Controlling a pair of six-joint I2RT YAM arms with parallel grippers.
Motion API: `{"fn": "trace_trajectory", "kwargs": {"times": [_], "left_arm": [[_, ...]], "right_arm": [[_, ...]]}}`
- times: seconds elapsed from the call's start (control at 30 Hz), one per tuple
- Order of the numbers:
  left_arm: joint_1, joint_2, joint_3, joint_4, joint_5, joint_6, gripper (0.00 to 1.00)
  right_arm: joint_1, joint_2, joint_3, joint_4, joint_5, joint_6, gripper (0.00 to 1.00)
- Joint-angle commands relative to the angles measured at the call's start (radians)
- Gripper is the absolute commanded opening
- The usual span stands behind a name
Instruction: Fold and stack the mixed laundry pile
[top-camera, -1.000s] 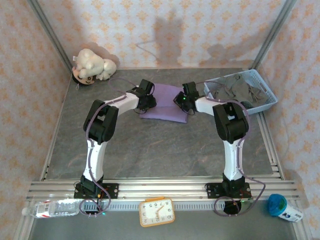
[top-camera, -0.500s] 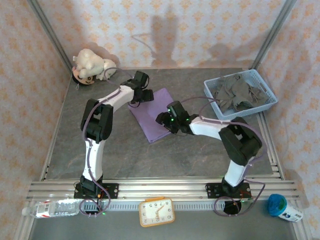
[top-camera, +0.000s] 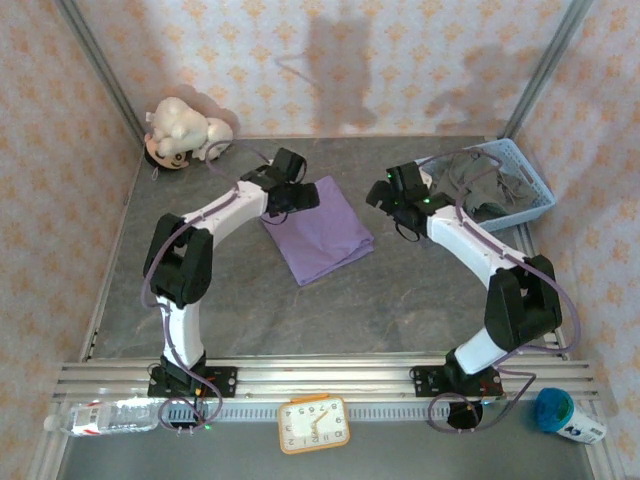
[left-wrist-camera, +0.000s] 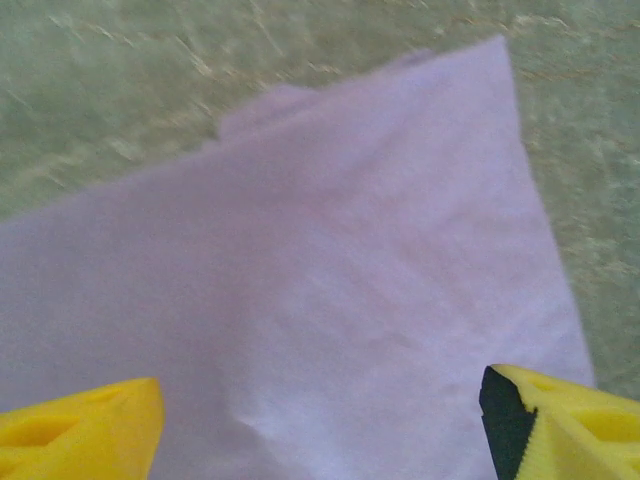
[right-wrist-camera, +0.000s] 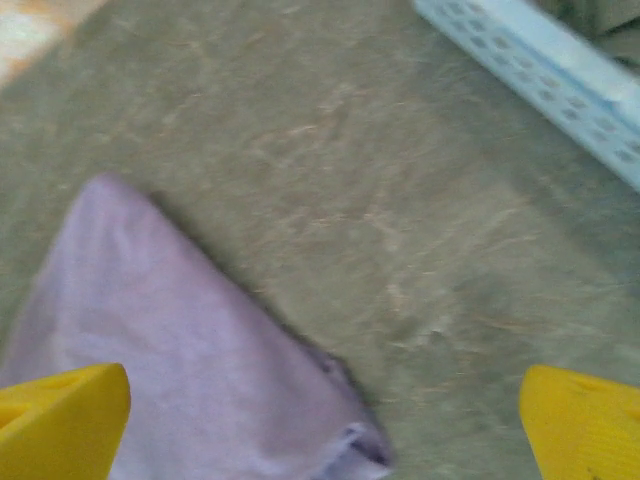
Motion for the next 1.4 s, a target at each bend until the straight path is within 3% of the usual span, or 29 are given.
{"fn": "trace_trajectory", "kwargs": {"times": [0.0, 0.13, 0.33, 0.47, 0.6, 0.7, 0.83, 1.03, 1.2, 1.37], "left_arm": [[-0.067, -0.007, -0.017, 0.062, -0.131, -0.180, 0.84], [-0.150, 0.062, 0.068, -0.009, -0.317, -0.276, 0.88], [-0.200, 0.185, 0.141, -0.096, -0.351, -0.377, 0.92], [-0.194, 0.208, 0.127, -0.142, -0.344, -0.333, 0.92], [-0.162, 0.205, 0.102, -0.223, -0.344, -0.195, 0.92], [-0.109, 0.148, -0.005, -0.258, -0.359, -0.118, 0.92], [0.028, 0.003, -0.200, -0.261, -0.370, -0.040, 0.92], [0.233, -0.171, -0.329, -0.297, -0.421, 0.064, 0.92], [0.427, -0.222, -0.370, -0.246, -0.315, 0.015, 0.92], [0.430, -0.305, -0.377, -0.185, -0.219, -0.068, 0.92]], "right_arm": [[-0.002, -0.007, 0.006, -0.098, 0.070, -0.085, 0.99], [-0.001, -0.025, -0.038, -0.071, 0.049, -0.093, 0.99], [-0.002, -0.037, -0.069, -0.056, 0.061, -0.074, 0.99], [-0.001, -0.050, -0.094, -0.035, 0.075, -0.066, 0.99], [-0.002, -0.055, -0.115, -0.020, 0.095, -0.057, 0.99], [-0.003, -0.059, -0.117, -0.021, 0.116, -0.064, 0.99], [-0.004, -0.065, -0.110, -0.021, 0.141, -0.074, 0.99], [-0.006, -0.058, -0.090, -0.007, 0.146, -0.072, 0.99], [-0.006, -0.051, -0.073, -0.012, 0.126, -0.069, 0.99], [-0.007, -0.067, -0.076, -0.021, 0.136, -0.081, 0.99]]}}
